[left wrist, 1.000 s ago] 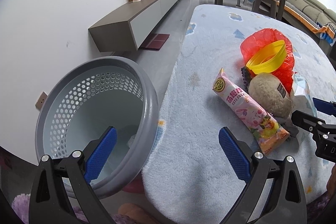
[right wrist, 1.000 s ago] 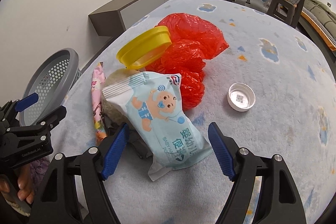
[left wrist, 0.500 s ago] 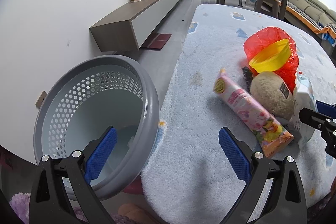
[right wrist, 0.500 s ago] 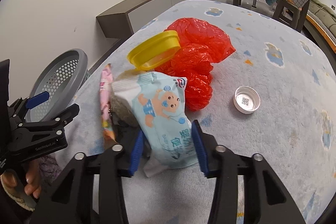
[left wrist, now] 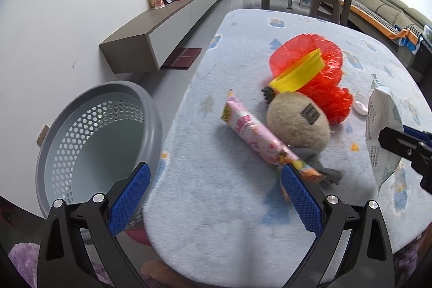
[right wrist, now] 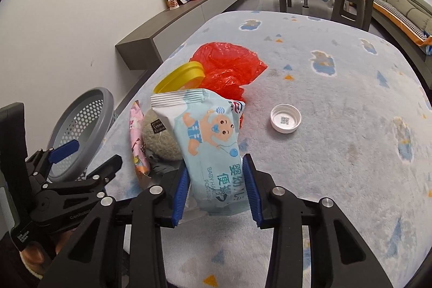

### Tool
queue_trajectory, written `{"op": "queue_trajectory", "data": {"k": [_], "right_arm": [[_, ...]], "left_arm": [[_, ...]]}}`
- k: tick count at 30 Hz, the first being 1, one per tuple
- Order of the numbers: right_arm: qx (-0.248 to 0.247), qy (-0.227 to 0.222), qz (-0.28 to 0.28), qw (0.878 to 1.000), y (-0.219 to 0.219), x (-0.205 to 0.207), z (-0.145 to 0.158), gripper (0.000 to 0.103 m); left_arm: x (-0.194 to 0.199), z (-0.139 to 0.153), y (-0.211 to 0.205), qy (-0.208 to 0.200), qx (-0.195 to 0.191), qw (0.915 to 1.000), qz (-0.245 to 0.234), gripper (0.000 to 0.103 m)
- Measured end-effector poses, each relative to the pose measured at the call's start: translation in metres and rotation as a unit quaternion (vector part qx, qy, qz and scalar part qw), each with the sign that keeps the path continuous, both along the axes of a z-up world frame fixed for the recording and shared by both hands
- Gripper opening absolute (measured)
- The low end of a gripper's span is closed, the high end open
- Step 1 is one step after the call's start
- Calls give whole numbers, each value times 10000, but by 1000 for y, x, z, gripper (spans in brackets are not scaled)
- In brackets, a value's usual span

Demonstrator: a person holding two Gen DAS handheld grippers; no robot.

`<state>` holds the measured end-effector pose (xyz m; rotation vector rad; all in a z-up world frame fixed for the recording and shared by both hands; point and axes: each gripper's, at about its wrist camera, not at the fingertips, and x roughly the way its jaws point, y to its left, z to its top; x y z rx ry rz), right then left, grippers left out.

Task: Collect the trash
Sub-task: 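Grasp the baby-wipes packet with the right gripper while the left gripper grasps the pink wrapper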

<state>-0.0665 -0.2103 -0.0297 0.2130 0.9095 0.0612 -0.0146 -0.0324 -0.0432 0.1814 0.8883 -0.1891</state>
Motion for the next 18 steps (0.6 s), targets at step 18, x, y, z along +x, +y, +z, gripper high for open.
{"op": "queue_trajectory", "data": {"k": [18], "right_arm": [[321, -126, -31, 9994, -15, -9, 15, 37]], "left_arm": [[-1, -6, -10, 16, 203, 9995, 261, 96]]}}
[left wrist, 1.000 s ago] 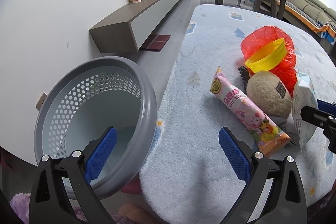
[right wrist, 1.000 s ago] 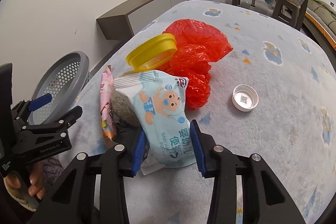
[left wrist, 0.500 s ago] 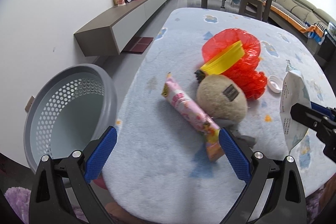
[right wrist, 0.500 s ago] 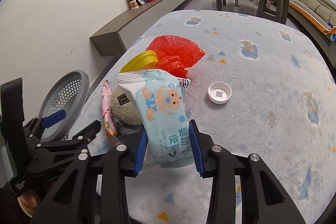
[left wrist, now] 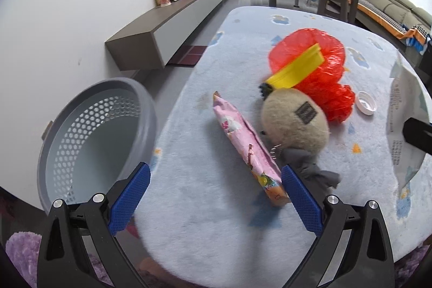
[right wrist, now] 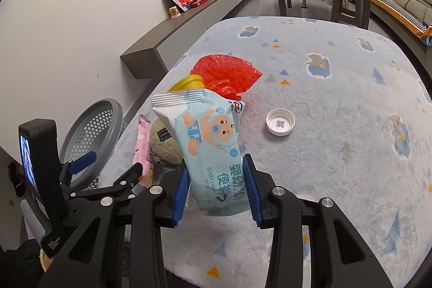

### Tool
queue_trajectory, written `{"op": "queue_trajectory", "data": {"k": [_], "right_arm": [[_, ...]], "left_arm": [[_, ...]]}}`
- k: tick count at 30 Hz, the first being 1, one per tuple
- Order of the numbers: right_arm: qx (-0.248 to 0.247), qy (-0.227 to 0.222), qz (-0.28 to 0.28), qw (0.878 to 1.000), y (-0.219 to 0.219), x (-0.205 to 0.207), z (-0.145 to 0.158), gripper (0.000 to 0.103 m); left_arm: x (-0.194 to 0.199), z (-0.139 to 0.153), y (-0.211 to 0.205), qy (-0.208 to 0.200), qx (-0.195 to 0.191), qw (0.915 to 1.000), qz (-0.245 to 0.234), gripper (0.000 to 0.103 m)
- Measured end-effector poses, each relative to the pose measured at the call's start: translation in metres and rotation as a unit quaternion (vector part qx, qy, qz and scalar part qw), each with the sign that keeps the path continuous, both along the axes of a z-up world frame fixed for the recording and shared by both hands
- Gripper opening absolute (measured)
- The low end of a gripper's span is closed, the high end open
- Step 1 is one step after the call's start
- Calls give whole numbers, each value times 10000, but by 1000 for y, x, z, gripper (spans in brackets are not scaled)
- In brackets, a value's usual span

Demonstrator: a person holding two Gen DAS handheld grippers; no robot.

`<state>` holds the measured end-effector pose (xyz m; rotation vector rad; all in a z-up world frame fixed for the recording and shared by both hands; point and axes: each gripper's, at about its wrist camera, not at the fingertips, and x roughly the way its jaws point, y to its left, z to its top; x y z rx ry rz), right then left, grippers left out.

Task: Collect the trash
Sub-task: 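Grasp the baby-wipes packet with the right gripper while the left gripper grasps the pink wrapper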

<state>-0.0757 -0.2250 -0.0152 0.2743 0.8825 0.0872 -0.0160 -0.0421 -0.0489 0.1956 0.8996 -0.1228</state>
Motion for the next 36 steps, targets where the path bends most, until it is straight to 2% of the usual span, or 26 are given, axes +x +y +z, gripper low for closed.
{"op": "queue_trajectory", "data": {"k": [4, 9, 13, 25, 30, 33, 35, 36], "right_arm": [[19, 5, 26, 10000, 2, 0, 0, 37], [-1, -11, 42, 10000, 4, -1, 1, 37], [-18, -8, 55, 10000, 5, -1, 1, 37], [-11, 53, 51, 10000, 4, 2, -3, 37], [1, 68, 76, 9999, 4, 2, -4, 37], [-3, 65, 74, 10000, 4, 2, -4, 37], [4, 67, 70, 10000, 4, 2, -4, 37], [5, 67, 72, 10000, 4, 2, -4, 37]], "left_arm": [[-3, -2, 19, 120, -2, 9997, 195, 96], [-8, 4, 29, 62, -98, 9997, 218, 96], [-6, 3, 26, 42, -119, 9998, 173, 96], [25, -19, 12, 402, -269, 9983, 311, 95], [32, -24, 15, 598, -498, 9966, 266, 76], [32, -24, 15, 685, -682, 9952, 155, 61], [30, -23, 13, 701, -736, 9948, 34, 42], [28, -23, 11, 702, -742, 9948, -18, 37]]}}
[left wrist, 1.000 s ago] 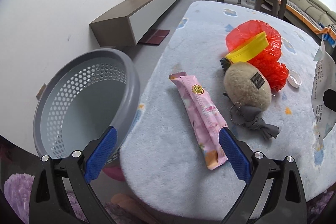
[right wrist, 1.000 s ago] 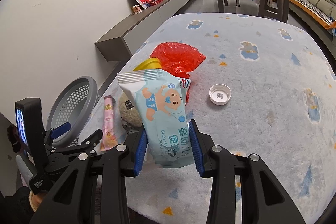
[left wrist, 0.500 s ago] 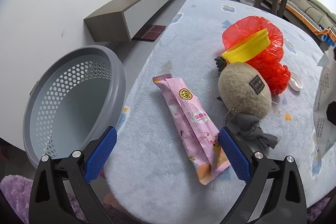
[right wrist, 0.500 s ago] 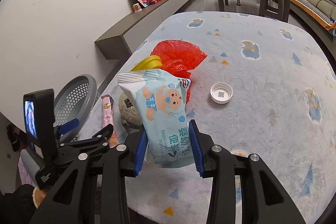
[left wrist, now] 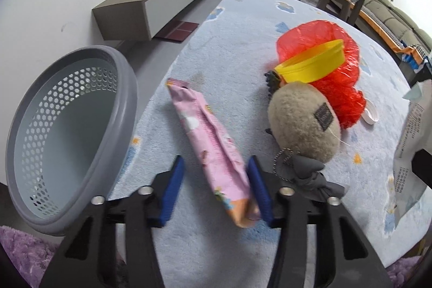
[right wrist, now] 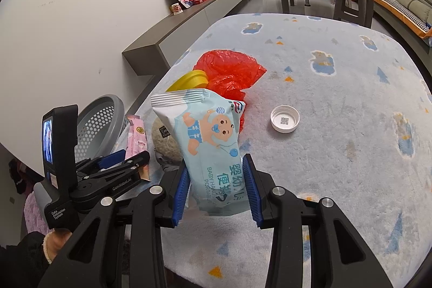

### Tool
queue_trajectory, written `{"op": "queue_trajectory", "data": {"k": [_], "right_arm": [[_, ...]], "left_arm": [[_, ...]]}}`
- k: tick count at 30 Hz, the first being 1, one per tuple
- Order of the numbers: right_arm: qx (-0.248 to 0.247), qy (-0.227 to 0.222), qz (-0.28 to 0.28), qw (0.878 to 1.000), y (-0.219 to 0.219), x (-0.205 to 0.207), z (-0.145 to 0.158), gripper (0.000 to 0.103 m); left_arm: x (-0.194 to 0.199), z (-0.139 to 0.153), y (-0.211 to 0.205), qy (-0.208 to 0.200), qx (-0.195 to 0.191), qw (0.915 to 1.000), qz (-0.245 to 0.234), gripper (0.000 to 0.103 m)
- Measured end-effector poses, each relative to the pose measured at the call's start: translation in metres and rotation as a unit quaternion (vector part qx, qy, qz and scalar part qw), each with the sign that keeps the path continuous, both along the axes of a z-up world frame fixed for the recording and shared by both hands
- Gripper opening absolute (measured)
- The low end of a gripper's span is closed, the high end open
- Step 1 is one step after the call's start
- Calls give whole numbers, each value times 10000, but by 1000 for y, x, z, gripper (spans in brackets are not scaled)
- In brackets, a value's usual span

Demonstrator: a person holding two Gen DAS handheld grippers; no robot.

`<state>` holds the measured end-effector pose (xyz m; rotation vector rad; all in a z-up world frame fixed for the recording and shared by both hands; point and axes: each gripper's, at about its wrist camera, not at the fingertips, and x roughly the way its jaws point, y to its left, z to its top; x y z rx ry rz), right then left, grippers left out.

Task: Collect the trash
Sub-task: 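Grasp the baby-wipes packet with the right gripper while the left gripper grasps the pink wrapper, then carry both items over the wastebasket and open both grippers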

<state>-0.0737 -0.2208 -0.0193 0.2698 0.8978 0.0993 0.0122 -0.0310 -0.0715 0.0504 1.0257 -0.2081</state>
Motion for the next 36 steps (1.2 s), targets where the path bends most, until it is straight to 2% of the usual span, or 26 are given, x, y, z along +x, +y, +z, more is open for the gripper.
{"op": "queue_trajectory", "data": {"k": [7, 19, 26, 31, 36], "right_arm": [[-23, 4, 8, 10000, 0, -1, 0, 37], [-103, -169, 215, 9996, 30, 1, 16, 37], [-85, -463, 560, 9973, 83, 15, 41, 37], [67, -501, 943, 9943, 135, 41, 43, 37], [274, -402, 1302, 9903, 185, 73, 34, 37]], "left_arm": [[-13, 7, 2, -118, 23, 9999, -119, 27], [-28, 48, 52, -554, 79, 9984, 102, 26], [-21, 73, 101, -836, 207, 9956, 363, 26], [-8, 82, 145, -947, 307, 9928, 668, 26], [3, 78, 180, -929, 279, 9901, 1013, 26]]}}
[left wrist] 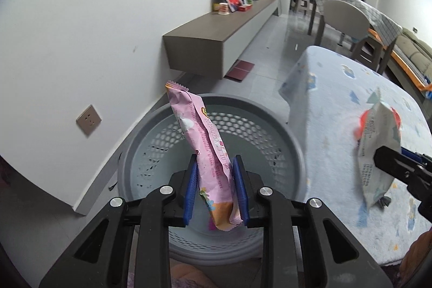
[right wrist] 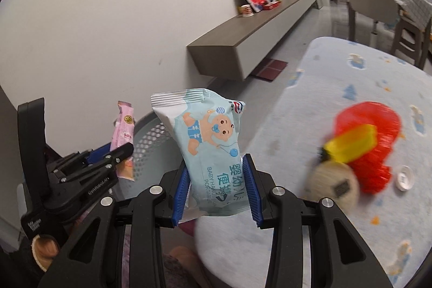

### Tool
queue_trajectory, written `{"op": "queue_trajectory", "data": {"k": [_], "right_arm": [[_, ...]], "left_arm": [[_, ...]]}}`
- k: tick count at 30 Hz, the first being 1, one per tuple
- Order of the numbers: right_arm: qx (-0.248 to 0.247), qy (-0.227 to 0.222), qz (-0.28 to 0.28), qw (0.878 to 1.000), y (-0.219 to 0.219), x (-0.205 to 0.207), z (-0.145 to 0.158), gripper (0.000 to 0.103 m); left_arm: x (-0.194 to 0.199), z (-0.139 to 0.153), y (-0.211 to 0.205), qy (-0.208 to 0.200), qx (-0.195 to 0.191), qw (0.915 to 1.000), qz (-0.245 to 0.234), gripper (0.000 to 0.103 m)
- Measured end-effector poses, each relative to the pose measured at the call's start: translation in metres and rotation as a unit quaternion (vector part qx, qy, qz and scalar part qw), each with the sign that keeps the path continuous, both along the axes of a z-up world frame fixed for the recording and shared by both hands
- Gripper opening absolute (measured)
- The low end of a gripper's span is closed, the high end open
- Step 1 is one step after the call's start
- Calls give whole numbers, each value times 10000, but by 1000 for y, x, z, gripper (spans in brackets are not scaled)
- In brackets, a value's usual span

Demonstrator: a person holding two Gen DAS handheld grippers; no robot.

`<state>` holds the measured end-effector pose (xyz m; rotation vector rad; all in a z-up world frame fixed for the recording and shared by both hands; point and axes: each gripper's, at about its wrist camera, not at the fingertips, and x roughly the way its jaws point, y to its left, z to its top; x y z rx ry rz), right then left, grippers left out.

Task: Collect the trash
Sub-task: 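Carry both items over the wastebasket and open both grippers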

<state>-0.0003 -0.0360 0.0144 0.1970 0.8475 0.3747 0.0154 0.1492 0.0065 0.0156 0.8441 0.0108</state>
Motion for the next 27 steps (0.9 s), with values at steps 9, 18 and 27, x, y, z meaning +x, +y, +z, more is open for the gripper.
{"op": "queue_trajectory", "data": {"k": [9, 18, 27], "right_arm": [[-81, 254, 518, 9983, 63, 45, -22, 37], [-183, 479, 742, 9959, 91, 68, -42, 37], [-155, 577, 700, 9958, 89, 75, -49, 39]], "left_arm": [[12, -25, 40, 290, -25, 9986, 436, 26], [18, -43, 63, 565, -160, 9959, 689, 26], [20, -50, 70, 676, -135, 9944, 796, 33]]}}
